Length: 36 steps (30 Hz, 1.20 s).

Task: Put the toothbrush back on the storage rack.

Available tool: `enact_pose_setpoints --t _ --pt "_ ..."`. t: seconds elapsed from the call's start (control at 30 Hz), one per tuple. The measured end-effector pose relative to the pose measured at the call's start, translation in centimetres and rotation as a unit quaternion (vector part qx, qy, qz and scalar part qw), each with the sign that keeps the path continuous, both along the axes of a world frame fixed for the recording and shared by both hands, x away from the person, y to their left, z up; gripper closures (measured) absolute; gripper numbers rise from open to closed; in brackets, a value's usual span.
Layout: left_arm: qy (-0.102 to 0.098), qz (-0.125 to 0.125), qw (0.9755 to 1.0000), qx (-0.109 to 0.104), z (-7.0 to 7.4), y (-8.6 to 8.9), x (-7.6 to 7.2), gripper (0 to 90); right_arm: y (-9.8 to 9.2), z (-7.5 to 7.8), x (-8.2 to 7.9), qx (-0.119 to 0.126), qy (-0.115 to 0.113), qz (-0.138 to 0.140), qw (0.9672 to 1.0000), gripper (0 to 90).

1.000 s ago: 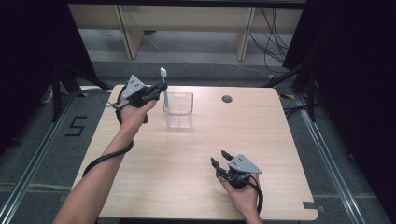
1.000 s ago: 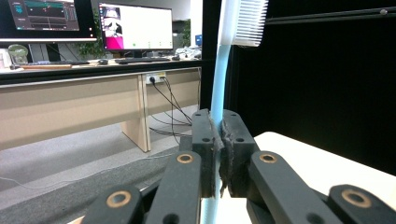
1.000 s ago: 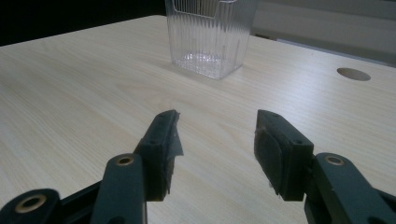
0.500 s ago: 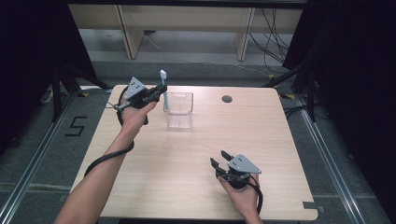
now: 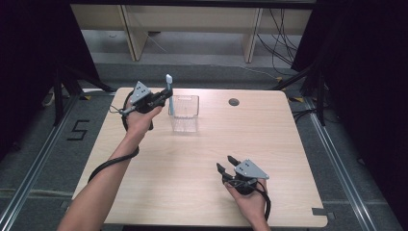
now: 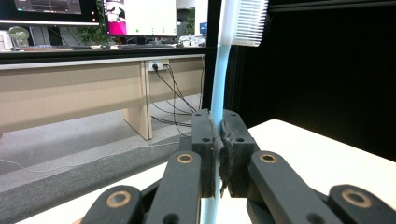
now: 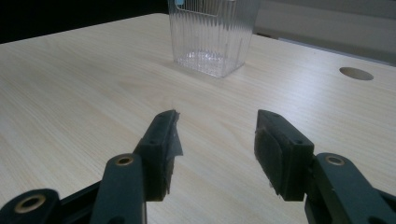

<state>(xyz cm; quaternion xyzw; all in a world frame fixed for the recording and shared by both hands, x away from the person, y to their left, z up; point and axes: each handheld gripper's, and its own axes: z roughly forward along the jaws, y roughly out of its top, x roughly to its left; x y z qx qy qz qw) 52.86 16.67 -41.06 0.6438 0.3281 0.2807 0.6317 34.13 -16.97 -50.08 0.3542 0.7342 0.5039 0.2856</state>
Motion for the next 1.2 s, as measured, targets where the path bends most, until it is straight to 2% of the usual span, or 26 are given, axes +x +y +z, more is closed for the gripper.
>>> enact_pose_setpoints --t 0.1,0.13,0.17,0.23,0.27,0.33,0.57,0.63,1.0,1.03,1.1,1.2 --pt "0.003 0.001 1.0 0.002 -0.2 0.0 0.0 84.8 -0.1 0.1 0.0 -0.004 0.003 -0.001 1.0 49.5" --pt "0.003 0.001 1.0 0.002 -0.3 0.0 0.1 84.8 0.1 0.0 -0.1 0.005 0.009 0.002 0.9999 49.5" --pt "0.005 0.002 1.0 0.001 -0.4 0.0 0.1 84.8 0.0 0.0 0.0 -0.001 0.002 0.001 1.0 49.5" --pt "0.007 0.001 1.0 0.003 -0.5 0.1 0.1 84.8 0.0 0.0 -0.1 0.0 0.009 0.0 1.0 49.3" --pt "0.007 0.002 1.0 0.004 -0.6 0.1 0.1 84.8 0.0 0.0 0.0 -0.005 0.004 0.0 1.0 49.3" --pt "0.01 0.001 0.9999 0.005 -0.8 0.1 0.1 84.8 0.1 0.0 -0.1 0.003 0.013 -0.002 0.9999 49.3" --pt "0.014 0.002 0.9999 0.004 -1.2 0.1 0.1 84.8 0.0 0.0 -0.1 -0.005 0.006 0.0 1.0 49.3" --pt "0.015 0.001 0.9999 0.004 -1.4 0.0 0.1 84.8 0.1 0.0 -0.2 0.002 0.014 -0.004 0.9999 49.2" --pt "0.023 0.001 0.9997 0.009 -2.1 0.0 0.0 84.7 0.1 0.0 -0.2 0.001 0.015 -0.003 0.9999 49.2" --pt "0.024 0.001 0.9997 0.008 -2.1 0.0 0.0 84.7 0.0 0.0 -0.1 -0.005 0.006 0.001 1.0 49.2" --pt "0.025 0.001 0.9997 0.008 -2.3 0.0 0.0 84.7 0.1 0.0 -0.2 0.001 0.015 -0.004 0.9999 49.1" --pt "0.027 0.0 0.9996 0.008 -2.6 -0.1 -0.1 84.6 0.1 0.0 -0.2 0.001 0.015 -0.004 0.9999 49.1"
